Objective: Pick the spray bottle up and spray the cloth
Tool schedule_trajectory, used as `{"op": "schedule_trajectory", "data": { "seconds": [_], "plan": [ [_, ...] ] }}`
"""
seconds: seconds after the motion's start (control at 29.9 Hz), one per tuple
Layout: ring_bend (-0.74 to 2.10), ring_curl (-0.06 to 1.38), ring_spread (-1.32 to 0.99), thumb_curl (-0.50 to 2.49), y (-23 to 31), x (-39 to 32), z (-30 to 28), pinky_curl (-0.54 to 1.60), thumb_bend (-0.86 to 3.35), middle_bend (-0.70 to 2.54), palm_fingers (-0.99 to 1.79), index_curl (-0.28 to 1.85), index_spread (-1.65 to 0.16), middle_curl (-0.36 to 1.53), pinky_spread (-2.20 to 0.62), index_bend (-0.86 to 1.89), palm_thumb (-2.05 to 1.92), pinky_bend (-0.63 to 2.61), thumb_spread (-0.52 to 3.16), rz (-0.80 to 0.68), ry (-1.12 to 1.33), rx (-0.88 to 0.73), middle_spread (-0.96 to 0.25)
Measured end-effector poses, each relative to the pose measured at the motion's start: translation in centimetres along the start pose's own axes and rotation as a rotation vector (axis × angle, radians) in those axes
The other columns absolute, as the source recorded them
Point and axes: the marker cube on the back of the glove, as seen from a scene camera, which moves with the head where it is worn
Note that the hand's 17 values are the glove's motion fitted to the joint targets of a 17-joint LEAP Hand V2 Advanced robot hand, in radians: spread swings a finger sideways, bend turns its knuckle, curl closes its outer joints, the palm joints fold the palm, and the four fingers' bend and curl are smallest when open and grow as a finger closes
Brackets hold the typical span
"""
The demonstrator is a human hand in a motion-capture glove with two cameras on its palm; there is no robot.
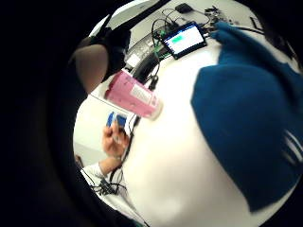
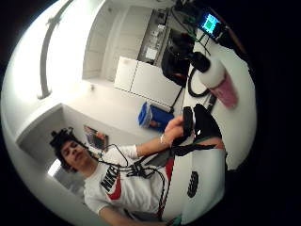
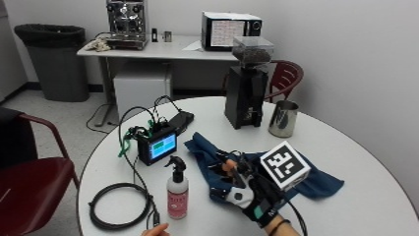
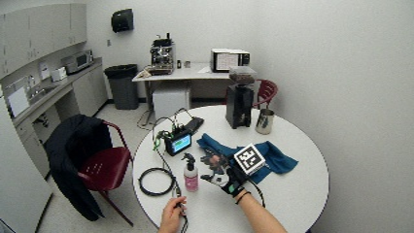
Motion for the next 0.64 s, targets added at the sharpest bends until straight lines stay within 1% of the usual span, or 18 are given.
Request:
{"op": "schedule_trajectory", "data": {
  "seconds": [0.07,0.13,0.23,0.33,0.4,0.5,0.64],
  "plan": [
    [0.43,0.39,-0.07,0.62,1.7,0.1,-1.9,0.4,-0.02,0.35,0.57,0.12,-0.32,0.46,0.15,0.05,0.95,0.4,0.95,-0.01,0.094,0.026,-0.1],
    [0.43,0.39,-0.06,0.61,3.7,1.3,-4.1,0.4,-0.02,0.36,0.6,0.12,-0.32,0.46,0.15,0.06,0.94,0.39,0.96,-0.012,0.274,0.078,-0.1],
    [0.45,0.39,-0.06,0.6,7.2,3.5,-7.2,0.39,-0.02,0.38,0.64,0.12,-0.33,0.46,0.15,0.06,0.94,0.39,0.98,0.079,0.53,0.168,-0.09],
    [0.46,0.39,-0.05,0.59,11.1,5.0,-8.7,0.38,-0.02,0.4,0.68,0.12,-0.33,0.45,0.15,0.08,0.93,0.37,1.0,0.218,0.594,0.209,-0.09],
    [0.46,0.39,-0.05,0.58,13.5,5.8,-9.2,0.38,-0.03,0.4,0.69,0.13,-0.33,0.45,0.15,0.1,0.92,0.36,1.02,0.271,0.615,0.205,-0.09],
    [0.46,0.39,-0.04,0.57,16.1,6.5,-9.5,0.38,-0.03,0.4,0.7,0.14,-0.33,0.45,0.15,0.1,0.9,0.35,1.03,0.31,0.665,0.185,-0.09],
    [0.43,0.38,-0.03,0.56,17.1,7.5,-9.5,0.38,-0.02,0.4,0.69,0.15,-0.33,0.44,0.16,0.1,0.89,0.35,1.05,0.332,0.695,0.19,-0.08]
  ]
}}
